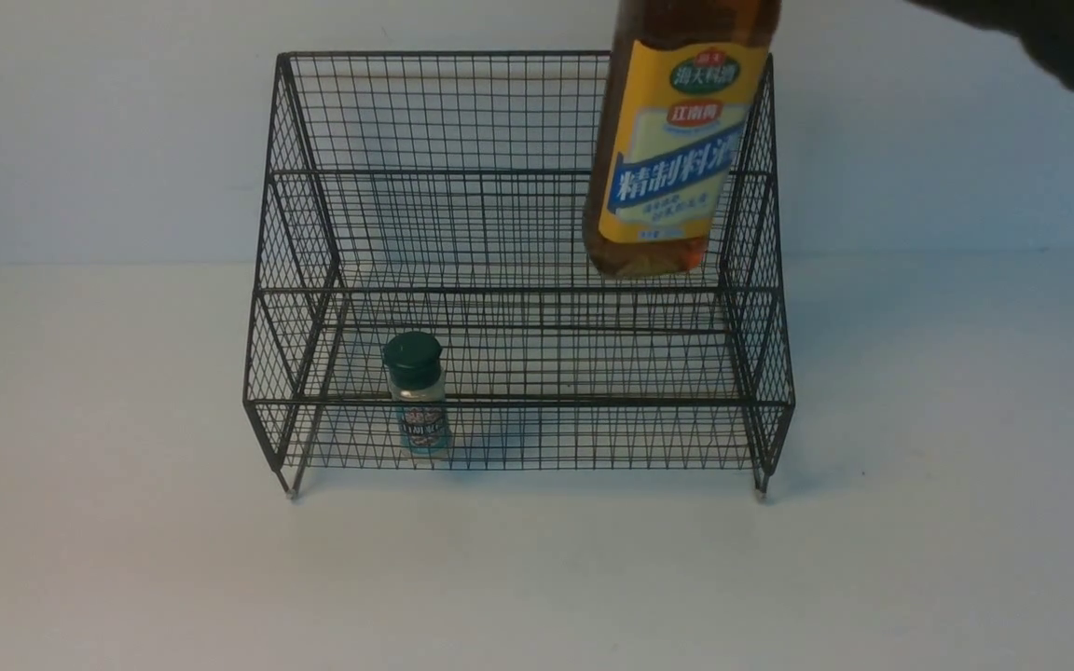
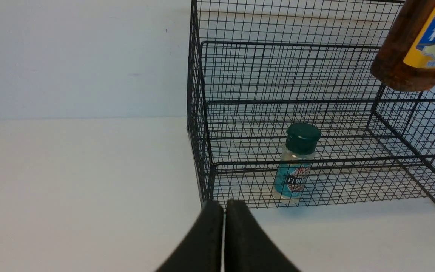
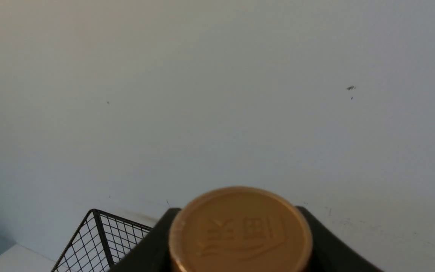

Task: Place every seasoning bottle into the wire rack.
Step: Use the right arm to put the condiment bottle back on the shelf

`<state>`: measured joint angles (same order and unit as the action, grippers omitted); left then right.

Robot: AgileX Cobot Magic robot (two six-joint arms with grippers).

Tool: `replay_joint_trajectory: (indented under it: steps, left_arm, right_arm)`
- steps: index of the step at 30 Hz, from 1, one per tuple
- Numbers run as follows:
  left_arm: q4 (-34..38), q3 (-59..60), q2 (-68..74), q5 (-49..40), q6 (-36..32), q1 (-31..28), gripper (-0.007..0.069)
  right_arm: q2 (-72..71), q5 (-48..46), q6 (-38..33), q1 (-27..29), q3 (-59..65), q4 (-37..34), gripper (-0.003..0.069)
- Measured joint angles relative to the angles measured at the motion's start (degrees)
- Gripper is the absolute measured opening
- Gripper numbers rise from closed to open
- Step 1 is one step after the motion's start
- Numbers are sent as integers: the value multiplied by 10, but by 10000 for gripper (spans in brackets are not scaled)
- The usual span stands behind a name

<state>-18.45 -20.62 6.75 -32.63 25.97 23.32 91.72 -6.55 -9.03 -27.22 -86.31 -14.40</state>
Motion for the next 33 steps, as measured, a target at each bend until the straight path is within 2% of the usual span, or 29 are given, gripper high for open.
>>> replay_joint_trajectory:
  steps: [8,20,33]
  left_arm:
    - [-13,0,0,-20,-2,0,-5]
    - [-15,0,0,-21,-5,0,-5]
    - [-16,0,0,-21,-5,0,-5]
  right_arm:
    - [38,44,0,4,-8,-4,317]
    - [50,42,-3,30,-8,-6,317]
    - [80,-101,-2,32,-8,2,317]
